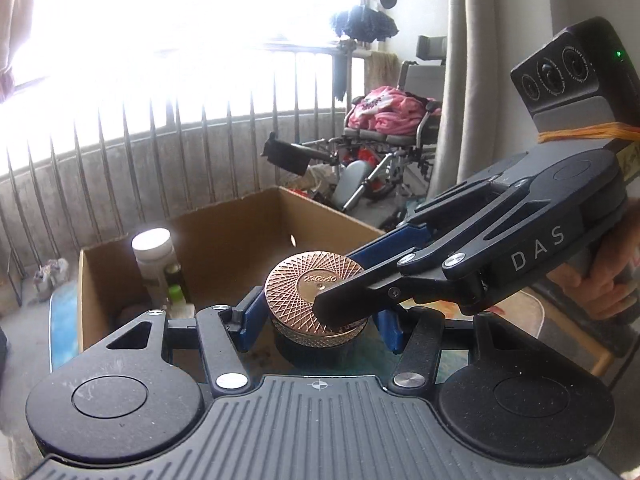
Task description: Organize rigid objects
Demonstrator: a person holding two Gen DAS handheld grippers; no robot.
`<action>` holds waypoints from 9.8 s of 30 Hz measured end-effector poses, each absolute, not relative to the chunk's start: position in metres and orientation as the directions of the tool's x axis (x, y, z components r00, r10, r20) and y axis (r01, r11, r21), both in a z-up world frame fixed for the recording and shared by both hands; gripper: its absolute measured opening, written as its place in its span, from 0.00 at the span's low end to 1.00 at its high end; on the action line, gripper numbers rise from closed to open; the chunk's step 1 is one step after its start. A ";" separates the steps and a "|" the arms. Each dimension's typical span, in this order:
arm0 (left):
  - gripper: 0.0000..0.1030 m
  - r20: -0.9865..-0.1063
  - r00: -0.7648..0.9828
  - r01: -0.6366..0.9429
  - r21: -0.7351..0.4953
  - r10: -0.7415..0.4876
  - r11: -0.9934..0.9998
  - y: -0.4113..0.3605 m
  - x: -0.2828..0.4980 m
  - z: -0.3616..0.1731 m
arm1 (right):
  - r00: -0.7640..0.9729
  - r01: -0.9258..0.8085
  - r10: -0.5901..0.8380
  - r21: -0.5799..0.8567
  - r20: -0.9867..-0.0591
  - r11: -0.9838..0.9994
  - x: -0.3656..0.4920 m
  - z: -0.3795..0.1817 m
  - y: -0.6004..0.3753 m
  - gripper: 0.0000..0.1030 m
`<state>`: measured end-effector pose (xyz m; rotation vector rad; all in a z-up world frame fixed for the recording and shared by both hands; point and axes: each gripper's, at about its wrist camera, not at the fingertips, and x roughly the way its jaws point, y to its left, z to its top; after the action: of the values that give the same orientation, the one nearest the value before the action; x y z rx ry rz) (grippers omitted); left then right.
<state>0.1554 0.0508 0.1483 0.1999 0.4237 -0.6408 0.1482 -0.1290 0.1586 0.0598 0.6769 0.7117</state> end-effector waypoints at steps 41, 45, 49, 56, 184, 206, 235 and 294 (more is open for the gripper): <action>0.56 -0.833 0.540 0.687 0.355 -0.119 0.634 -0.014 0.354 0.087 | 0.365 -0.372 0.499 0.368 -0.786 0.852 0.415 0.086 -0.127 0.23; 0.56 -0.806 0.580 0.667 0.383 -0.123 0.639 -0.007 0.341 0.101 | 0.371 -0.385 0.487 0.346 -0.790 0.855 0.412 0.087 -0.122 0.23; 0.56 -0.793 0.596 0.646 0.384 -0.121 0.660 0.002 0.325 0.120 | 0.397 -0.374 0.503 0.365 -0.768 0.853 0.408 0.093 -0.126 0.24; 0.62 -0.670 0.667 0.636 0.284 -0.327 0.717 0.044 0.217 0.180 | 0.489 -0.400 0.515 0.343 -0.704 0.850 0.366 0.139 -0.149 0.26; 0.41 -0.834 0.450 0.833 0.264 -0.319 0.485 0.014 0.104 0.080 | 0.325 -0.649 0.446 0.146 -0.834 0.747 0.194 0.132 -0.158 0.55; 0.66 -0.736 0.582 0.713 0.257 -0.347 0.652 0.027 0.060 0.078 | 0.328 -0.651 0.552 0.240 -0.766 0.720 0.192 0.130 -0.164 0.56; 0.99 -0.464 0.855 0.259 -0.008 -0.233 0.966 0.063 0.048 0.138 | 0.749 -0.360 0.513 0.393 -0.418 0.846 0.138 0.159 -0.184 0.62; 1.00 -0.486 0.873 0.115 0.103 -0.051 0.988 0.036 0.028 0.127 | 0.812 -0.280 0.341 0.196 -0.474 0.940 0.105 0.166 -0.179 0.75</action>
<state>0.0281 0.0364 0.1272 0.1303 0.5031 -0.0869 0.1054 -0.1790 0.1657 0.1186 0.5282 0.3322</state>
